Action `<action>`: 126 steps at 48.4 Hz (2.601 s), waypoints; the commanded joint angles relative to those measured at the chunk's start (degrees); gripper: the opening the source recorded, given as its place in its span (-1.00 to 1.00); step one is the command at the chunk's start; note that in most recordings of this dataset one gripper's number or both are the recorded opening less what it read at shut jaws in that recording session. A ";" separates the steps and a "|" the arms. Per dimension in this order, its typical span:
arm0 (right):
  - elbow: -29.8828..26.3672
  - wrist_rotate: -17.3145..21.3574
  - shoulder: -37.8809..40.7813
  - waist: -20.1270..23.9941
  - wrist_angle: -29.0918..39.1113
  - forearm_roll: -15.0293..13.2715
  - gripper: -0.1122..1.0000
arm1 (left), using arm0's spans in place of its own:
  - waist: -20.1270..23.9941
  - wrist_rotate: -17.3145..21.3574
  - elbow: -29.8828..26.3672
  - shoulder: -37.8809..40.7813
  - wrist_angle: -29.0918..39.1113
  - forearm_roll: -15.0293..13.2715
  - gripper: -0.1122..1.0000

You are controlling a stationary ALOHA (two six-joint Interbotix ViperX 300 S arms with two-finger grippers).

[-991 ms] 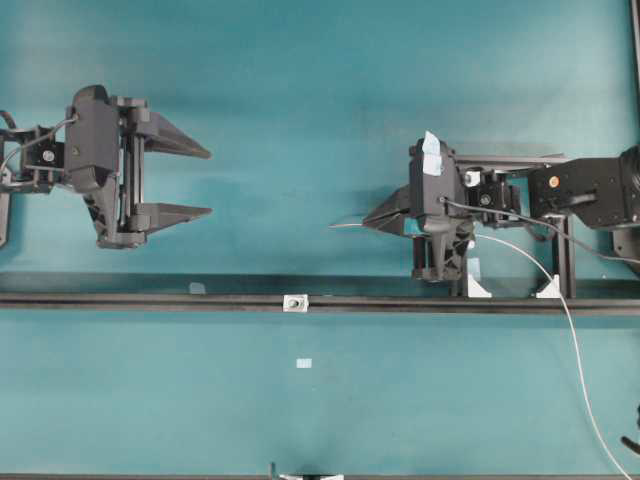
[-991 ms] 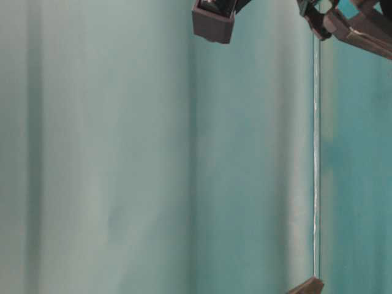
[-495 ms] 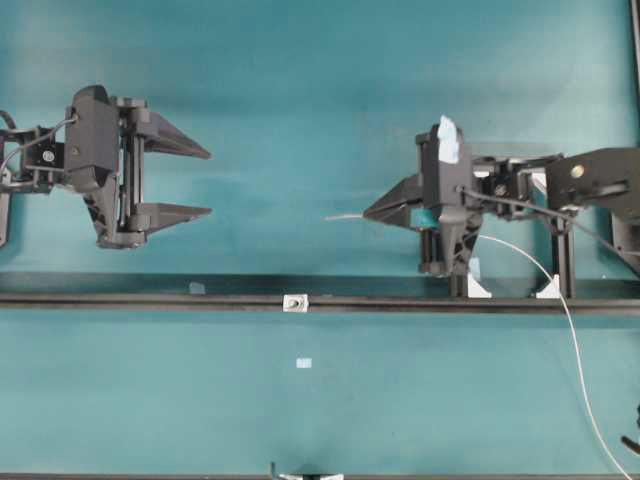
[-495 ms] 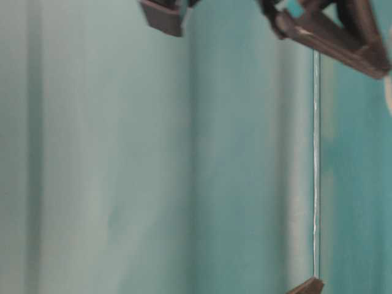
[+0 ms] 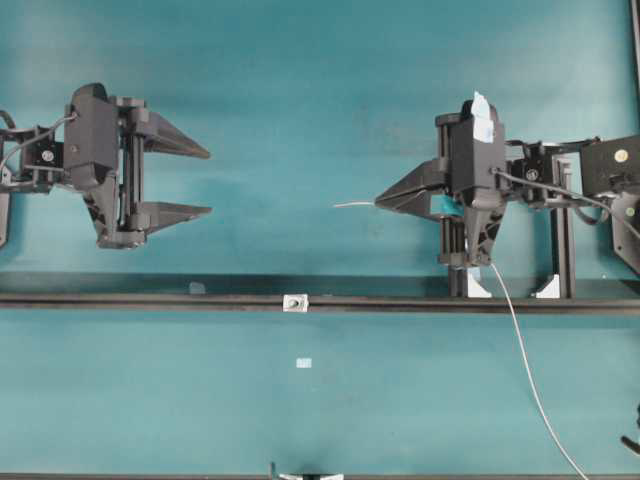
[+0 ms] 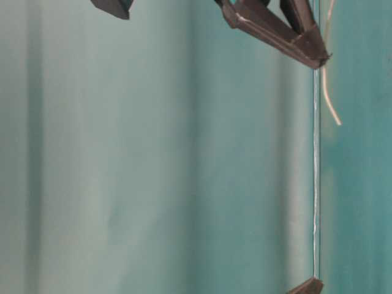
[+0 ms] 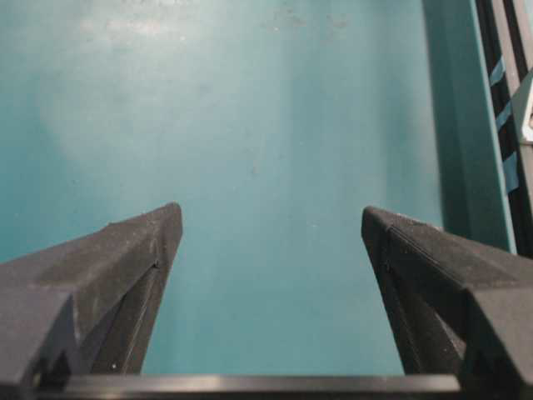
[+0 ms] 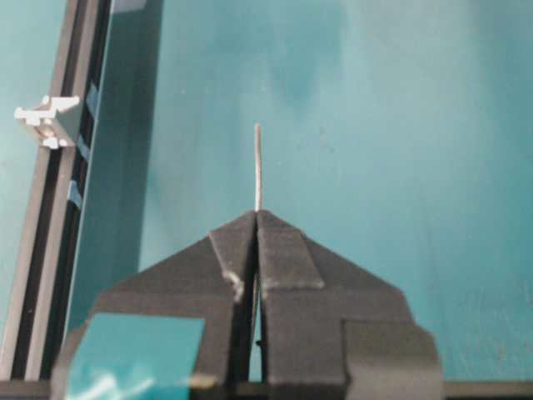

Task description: Insert the wire through the hole in the metal fitting marked with a red label. (retake)

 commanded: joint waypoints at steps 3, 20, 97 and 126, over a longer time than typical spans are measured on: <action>0.18 0.00 -0.97 -0.18 -1.05 -0.09 -0.78 | -0.18 -0.09 -1.05 -0.70 -0.53 -0.26 -0.08; 4.48 0.26 0.88 2.20 -13.10 1.05 -0.78 | -3.52 -1.49 0.97 4.13 -12.66 -0.79 -0.08; 1.85 -12.48 27.33 29.53 -50.45 35.24 -0.78 | -17.84 -8.88 -10.81 34.63 -43.59 -1.67 -0.08; 1.49 -12.57 30.41 30.23 -55.90 35.33 -0.78 | -20.04 -10.90 -10.81 34.80 -43.51 -2.90 -0.08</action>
